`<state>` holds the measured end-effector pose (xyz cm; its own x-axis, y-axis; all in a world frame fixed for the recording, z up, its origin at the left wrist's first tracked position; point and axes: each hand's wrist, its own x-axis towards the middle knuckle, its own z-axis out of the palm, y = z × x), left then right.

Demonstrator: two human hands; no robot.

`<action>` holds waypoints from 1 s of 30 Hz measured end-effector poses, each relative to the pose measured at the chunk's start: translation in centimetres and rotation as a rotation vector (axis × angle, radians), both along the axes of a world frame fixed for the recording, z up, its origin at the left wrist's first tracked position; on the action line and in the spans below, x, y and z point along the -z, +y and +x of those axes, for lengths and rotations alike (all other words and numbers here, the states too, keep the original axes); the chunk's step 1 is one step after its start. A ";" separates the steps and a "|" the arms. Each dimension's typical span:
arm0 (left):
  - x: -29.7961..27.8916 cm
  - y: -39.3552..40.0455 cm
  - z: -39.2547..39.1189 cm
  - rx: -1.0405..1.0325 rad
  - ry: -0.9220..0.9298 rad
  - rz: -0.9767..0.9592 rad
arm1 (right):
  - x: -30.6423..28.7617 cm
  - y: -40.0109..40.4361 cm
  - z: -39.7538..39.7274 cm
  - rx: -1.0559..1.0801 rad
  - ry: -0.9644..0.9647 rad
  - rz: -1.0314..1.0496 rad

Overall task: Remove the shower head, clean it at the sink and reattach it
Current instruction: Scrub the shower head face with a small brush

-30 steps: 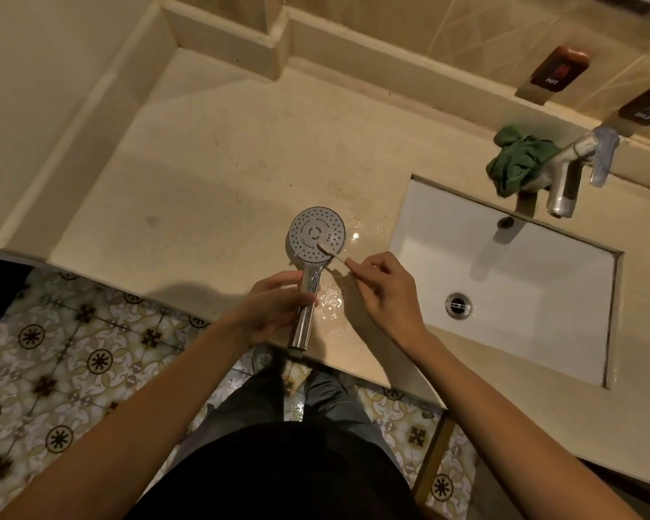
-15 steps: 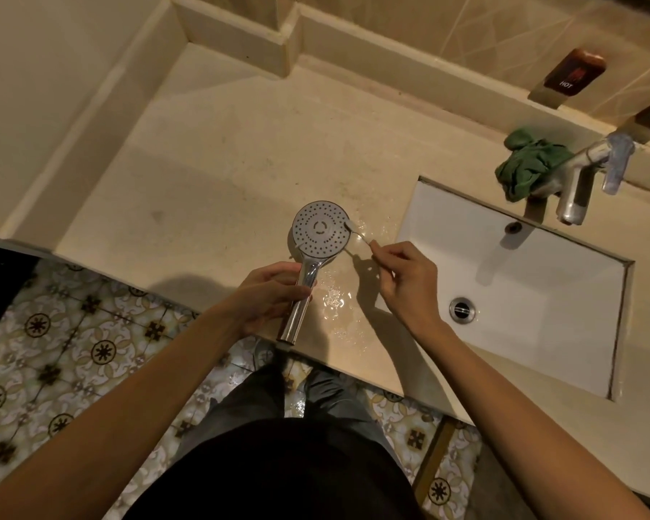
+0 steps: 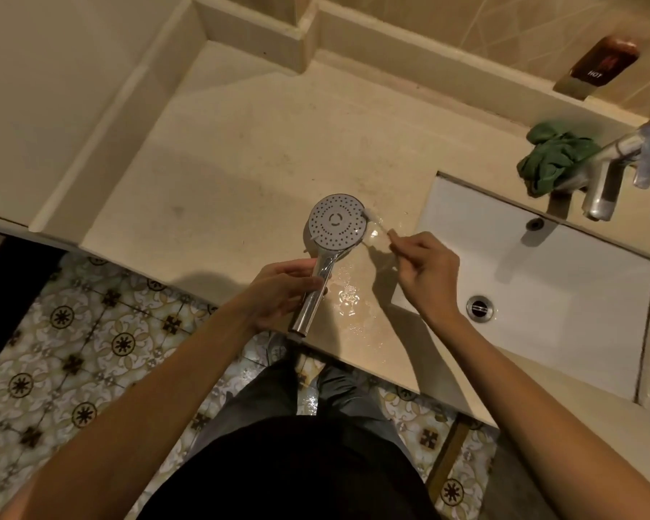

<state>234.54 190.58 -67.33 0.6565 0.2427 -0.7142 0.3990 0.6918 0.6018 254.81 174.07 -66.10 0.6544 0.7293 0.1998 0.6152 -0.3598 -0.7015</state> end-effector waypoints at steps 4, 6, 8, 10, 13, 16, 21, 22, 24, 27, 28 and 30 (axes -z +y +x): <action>0.4 0.4 -0.2 0.001 0.031 0.019 | -0.7 -0.6 -2.9 -0.241 0.009 -0.031; 0.5 0.5 -0.3 -0.006 0.037 0.022 | -0.5 -0.9 -2.9 -0.261 0.013 -0.067; 0.4 0.7 0.0 -0.001 0.033 0.027 | 0.0 -0.4 -1.9 -0.077 0.033 -0.041; 0.2 0.8 0.4 0.010 0.028 0.042 | 0.0 0.1 -2.2 0.004 0.049 -0.003; 0.0 0.6 0.5 0.014 0.053 0.043 | -0.2 0.0 -4.4 -0.144 0.062 -0.044; 0.0 0.3 0.3 0.019 0.074 0.028 | 0.0 0.1 -3.2 0.057 0.125 -0.010; 0.3 0.0 -0.3 0.006 0.081 0.021 | 0.2 0.0 -4.2 -0.084 0.130 -0.085; 0.3 -0.1 -0.4 0.009 0.082 0.024 | 0.3 -0.1 -4.1 -0.061 0.146 -0.094; 0.2 -0.1 -0.5 0.011 0.083 0.030 | 0.6 -0.1 -3.4 0.085 0.183 -0.078; 0.1 -0.1 -0.6 0.010 0.079 0.034 | 0.4 -0.1 -4.0 -0.076 0.141 -0.101; 0.0 -0.1 -0.5 0.009 0.078 0.035 | 0.3 -0.2 -4.2 -0.147 0.103 -0.121; -0.2 0.2 -0.5 0.003 0.073 0.039 | 0.3 0.0 -3.3 -0.105 0.075 -0.121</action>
<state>234.09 190.82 -67.09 0.6037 0.2689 -0.7505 0.4451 0.6672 0.5972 251.52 174.09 -66.43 0.5828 0.8104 0.0605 0.6018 -0.3803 -0.7023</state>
